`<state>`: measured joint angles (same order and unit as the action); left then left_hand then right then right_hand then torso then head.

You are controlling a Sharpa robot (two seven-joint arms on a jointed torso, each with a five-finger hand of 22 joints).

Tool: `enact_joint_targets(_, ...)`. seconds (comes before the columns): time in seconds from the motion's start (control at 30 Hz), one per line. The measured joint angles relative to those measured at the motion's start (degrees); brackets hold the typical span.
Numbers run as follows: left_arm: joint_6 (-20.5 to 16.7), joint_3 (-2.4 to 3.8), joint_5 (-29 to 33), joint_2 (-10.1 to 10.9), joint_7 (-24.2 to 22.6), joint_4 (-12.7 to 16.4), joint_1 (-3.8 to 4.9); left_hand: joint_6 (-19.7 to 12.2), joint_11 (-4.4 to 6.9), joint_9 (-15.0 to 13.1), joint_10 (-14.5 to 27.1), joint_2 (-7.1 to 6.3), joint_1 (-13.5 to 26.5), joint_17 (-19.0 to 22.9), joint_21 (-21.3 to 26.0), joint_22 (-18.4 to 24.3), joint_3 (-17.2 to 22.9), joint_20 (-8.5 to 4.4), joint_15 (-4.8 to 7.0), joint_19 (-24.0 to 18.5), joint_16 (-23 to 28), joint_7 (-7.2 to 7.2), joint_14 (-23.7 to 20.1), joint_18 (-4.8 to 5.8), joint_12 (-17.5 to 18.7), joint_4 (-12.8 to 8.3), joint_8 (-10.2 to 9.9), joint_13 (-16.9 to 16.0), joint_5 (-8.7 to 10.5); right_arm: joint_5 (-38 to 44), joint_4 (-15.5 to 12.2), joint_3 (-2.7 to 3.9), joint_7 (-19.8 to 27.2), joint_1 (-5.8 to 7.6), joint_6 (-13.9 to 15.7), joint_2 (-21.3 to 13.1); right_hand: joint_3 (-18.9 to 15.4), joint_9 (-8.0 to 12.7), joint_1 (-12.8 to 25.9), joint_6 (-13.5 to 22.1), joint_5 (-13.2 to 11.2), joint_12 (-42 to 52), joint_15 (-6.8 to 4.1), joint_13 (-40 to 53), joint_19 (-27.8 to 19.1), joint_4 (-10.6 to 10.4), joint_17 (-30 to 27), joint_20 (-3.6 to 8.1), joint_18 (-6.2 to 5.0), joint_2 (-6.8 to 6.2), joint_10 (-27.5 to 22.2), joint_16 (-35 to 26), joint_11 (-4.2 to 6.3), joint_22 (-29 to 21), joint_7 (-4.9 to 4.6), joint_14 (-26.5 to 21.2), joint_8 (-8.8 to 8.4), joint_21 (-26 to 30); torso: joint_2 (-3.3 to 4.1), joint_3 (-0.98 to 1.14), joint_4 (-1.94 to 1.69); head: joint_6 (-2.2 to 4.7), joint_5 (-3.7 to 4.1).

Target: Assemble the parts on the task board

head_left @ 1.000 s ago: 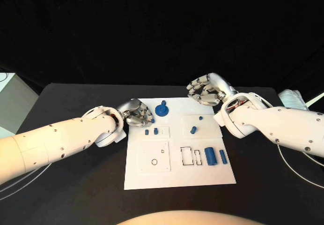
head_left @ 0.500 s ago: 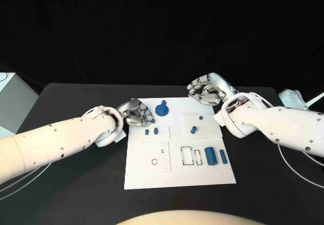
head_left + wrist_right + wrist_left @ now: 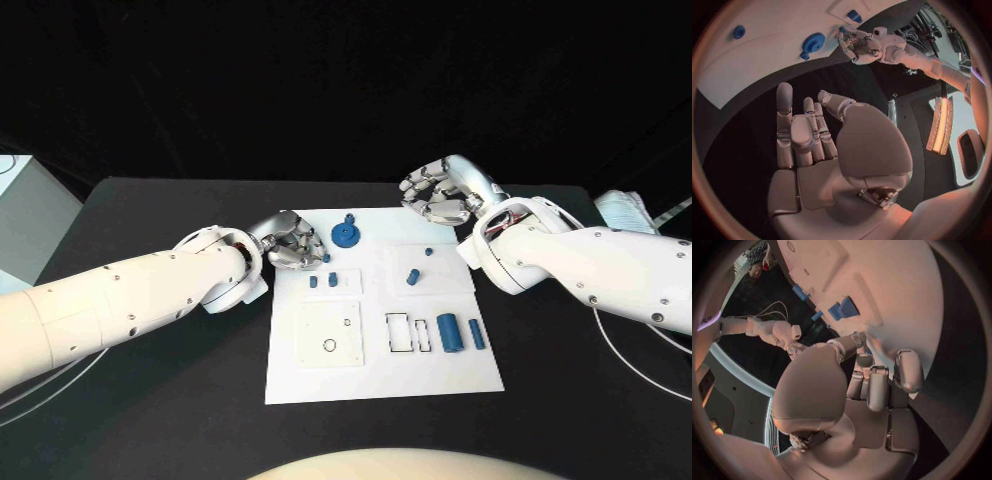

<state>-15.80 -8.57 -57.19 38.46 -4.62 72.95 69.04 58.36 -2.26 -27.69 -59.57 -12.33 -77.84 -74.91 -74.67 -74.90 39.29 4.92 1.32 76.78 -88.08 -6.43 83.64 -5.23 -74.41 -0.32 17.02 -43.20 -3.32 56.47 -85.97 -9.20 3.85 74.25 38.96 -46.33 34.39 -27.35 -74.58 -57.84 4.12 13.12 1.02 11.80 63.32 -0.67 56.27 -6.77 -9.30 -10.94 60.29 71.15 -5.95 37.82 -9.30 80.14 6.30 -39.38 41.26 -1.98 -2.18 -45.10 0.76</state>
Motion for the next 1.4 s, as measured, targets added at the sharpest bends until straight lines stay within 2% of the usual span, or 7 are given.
enact_joint_targets(0.43, -0.05, 0.11, -0.04, 0.38, 0.14, -0.11, -0.01, -0.83, -0.29, 0.24, 1.16, 0.0, 0.0, 0.0, 0.0, -0.04, 0.0, 0.0, -0.2, 0.0, 0.22, -0.42, 0.21, 0.0, 0.52, -0.33, -0.8, 1.11, 0.0, 0.0, 0.0, 0.0, 0.0, 0.0, 0.0, -0.04, 0.0, 0.01, 0.0, 0.0, 0.0, -0.28, 0.0, -0.25, 0.0, 0.0, -0.07, 0.0, 0.0, 0.0, 0.0, 0.0, 0.0, 0.0, 0.0, 0.0, 0.0, 0.0, 0.01, -0.02, 0.0, 0.0, 0.01)
enact_joint_targets(0.67, -0.18, 1.0, -0.07, 0.69, 0.15, -0.08, -0.02, -1.78, -0.52, 0.46, 1.83, 0.0, 0.0, 0.0, 0.25, -0.04, 0.15, 0.02, -0.41, -0.02, 0.22, -0.87, 0.41, 0.0, 0.97, -0.47, -1.34, 1.78, 0.0, 0.0, 0.02, 0.0, 0.0, 0.0, 0.0, -0.06, 0.0, 0.01, 0.0, 0.0, 0.0, -0.28, 0.0, -0.25, 0.0, 0.0, -0.06, 0.0, 0.0, 0.0, 0.0, 0.0, 0.0, -0.01, 0.0, 0.0, 0.0, 0.0, 0.01, -0.03, -0.01, -0.01, 0.03)
enact_joint_targets(0.8, -0.29, 2.03, -0.07, 1.09, 0.0, 0.42, -0.02, -3.99, -1.14, 0.91, 8.62, -0.34, 0.34, 0.0, 2.31, -0.04, 0.31, 0.67, -1.28, -1.78, 1.31, -1.34, -0.24, -0.01, 5.24, -0.64, -2.96, 9.7, -0.23, 0.0, 0.02, 0.0, 0.0, 0.0, 0.0, -0.08, 0.0, 0.01, 0.0, 0.0, 0.0, -0.28, 0.0, -0.25, 0.0, 0.0, -0.06, 0.0, 0.0, 0.0, 0.0, 0.0, 0.0, -0.01, 0.0, 0.0, 0.0, 0.0, 0.01, -0.02, 0.0, -0.01, 0.03)
enact_joint_targets(0.87, -0.35, 2.6, -0.06, 1.54, -0.21, 1.05, -0.02, -4.69, -1.33, 0.97, 10.58, -0.99, 0.99, 0.58, 4.14, -0.04, 0.14, 0.9, -1.55, -3.41, 2.12, -1.59, -1.62, 0.0, 6.56, -0.81, -3.3, 11.74, -0.23, 0.0, 0.03, 0.0, 0.0, 0.0, 0.0, -0.1, 0.0, 0.01, 0.0, 0.0, 0.0, -0.28, 0.0, -0.25, 0.0, 0.0, -0.06, 0.0, 0.0, 0.0, 0.0, 0.0, 0.0, -0.01, 0.0, 0.0, 0.0, 0.0, 0.01, -0.02, 0.0, -0.01, 0.03)
enact_joint_targets(0.97, -0.38, 3.21, -0.01, 2.41, -0.71, 2.21, -0.01, -5.43, -1.58, 0.8, 13.48, -1.63, 1.63, 7.8, 10.27, 2.5, -0.12, 1.32, -1.78, -8.64, 5.23, -1.73, -6.8, -1.55, 9.19, -0.69, -3.3, 13.31, -0.22, 0.0, 0.04, 0.0, 0.0, 0.0, 0.0, -0.14, 0.0, 0.02, 0.0, 0.0, 0.0, -0.28, 0.0, -0.24, 0.0, 0.0, -0.07, 0.0, 0.0, 0.0, 0.0, 0.0, 0.0, -0.01, 0.01, 0.0, 0.0, 0.0, 0.01, 0.0, 0.0, -0.01, -0.03)
enact_joint_targets(1.17, -0.37, 3.9, 0.03, 3.95, -2.33, 4.7, 0.0, -5.74, -2.05, 0.31, 14.95, -2.27, 2.27, 13.72, 16.72, 6.58, -1.25, 1.84, -2.21, -13.94, 7.83, -2.04, -11.44, -2.72, 10.39, -0.56, -2.73, 14.34, -0.22, 0.0, 0.07, 0.0, 0.0, 0.0, 0.0, -0.23, 0.01, 0.02, 0.0, 0.0, 0.0, -0.28, 0.0, -0.24, 0.0, 0.01, -0.06, 0.0, 0.0, 0.0, 0.0, 0.0, 0.0, -0.01, 0.01, 0.0, 0.0, 0.0, -0.02, 0.03, -0.03, -0.01, -0.08)
enact_joint_targets(1.4, 0.11, 4.1, -0.03, 4.03, -4.26, 5.77, 0.01, -5.36, -1.72, 0.11, 14.62, -2.26, 2.26, 11.53, 15.87, 5.95, -2.16, 1.83, -2.04, -13.39, 6.92, -1.68, -10.6, -2.73, 8.92, -0.72, -1.42, 13.84, -0.22, 0.0, 0.09, -0.02, -0.02, 0.0, 0.0, -0.28, 0.01, 0.02, 0.0, 0.0, 0.0, -0.27, 0.0, -0.24, 0.0, 0.01, -0.06, 0.0, 0.0, 0.0, 0.0, 0.0, 0.0, -0.01, 0.01, 0.0, 0.0, 0.0, -0.01, 0.01, 0.03, 0.06, -0.14)
